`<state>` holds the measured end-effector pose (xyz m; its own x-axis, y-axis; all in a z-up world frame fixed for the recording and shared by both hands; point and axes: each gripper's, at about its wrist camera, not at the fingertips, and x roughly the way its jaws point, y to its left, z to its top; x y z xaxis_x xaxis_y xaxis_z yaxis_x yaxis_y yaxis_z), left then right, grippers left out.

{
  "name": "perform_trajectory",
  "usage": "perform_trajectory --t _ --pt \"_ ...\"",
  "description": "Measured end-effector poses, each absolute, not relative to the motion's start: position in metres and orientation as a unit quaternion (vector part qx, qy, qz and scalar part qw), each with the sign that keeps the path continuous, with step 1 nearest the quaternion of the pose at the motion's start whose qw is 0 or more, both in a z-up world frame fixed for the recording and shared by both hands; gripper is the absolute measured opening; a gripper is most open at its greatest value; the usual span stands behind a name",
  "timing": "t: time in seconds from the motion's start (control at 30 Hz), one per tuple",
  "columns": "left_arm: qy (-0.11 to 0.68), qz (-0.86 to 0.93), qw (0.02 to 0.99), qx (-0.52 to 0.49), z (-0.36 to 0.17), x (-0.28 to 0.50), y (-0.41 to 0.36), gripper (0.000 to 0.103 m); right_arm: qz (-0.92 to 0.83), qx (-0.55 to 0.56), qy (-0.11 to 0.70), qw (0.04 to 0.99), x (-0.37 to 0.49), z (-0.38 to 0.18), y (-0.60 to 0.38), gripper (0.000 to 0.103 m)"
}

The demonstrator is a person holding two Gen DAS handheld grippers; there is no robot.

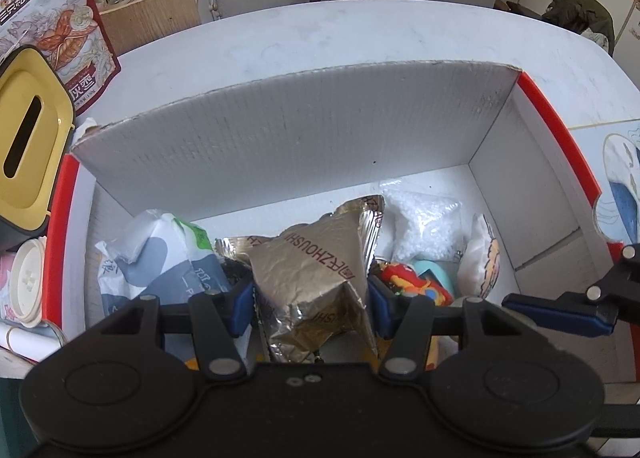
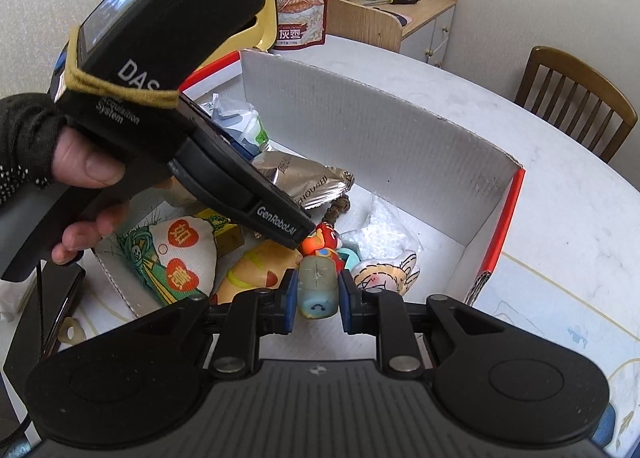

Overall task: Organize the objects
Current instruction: 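Open the left gripper to drop the foil packet while the right releases the soap bar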

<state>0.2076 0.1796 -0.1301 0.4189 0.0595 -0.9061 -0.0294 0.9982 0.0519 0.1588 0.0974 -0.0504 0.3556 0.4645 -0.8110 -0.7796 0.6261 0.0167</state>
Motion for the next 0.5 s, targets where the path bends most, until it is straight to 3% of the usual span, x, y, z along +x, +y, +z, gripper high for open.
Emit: perform_trajectory --t 0.23,0.5 --pt "0.528 0.031 0.849 -0.001 -0.123 0.202 0.181 0.071 0.392 -0.177 0.421 0.799 0.158 -0.048 0.091 0.021" --pt "0.497 0.034 0.867 -0.007 -0.102 0.183 0.180 0.069 0.389 -0.169 0.413 0.806 0.149 -0.036 0.081 0.023"
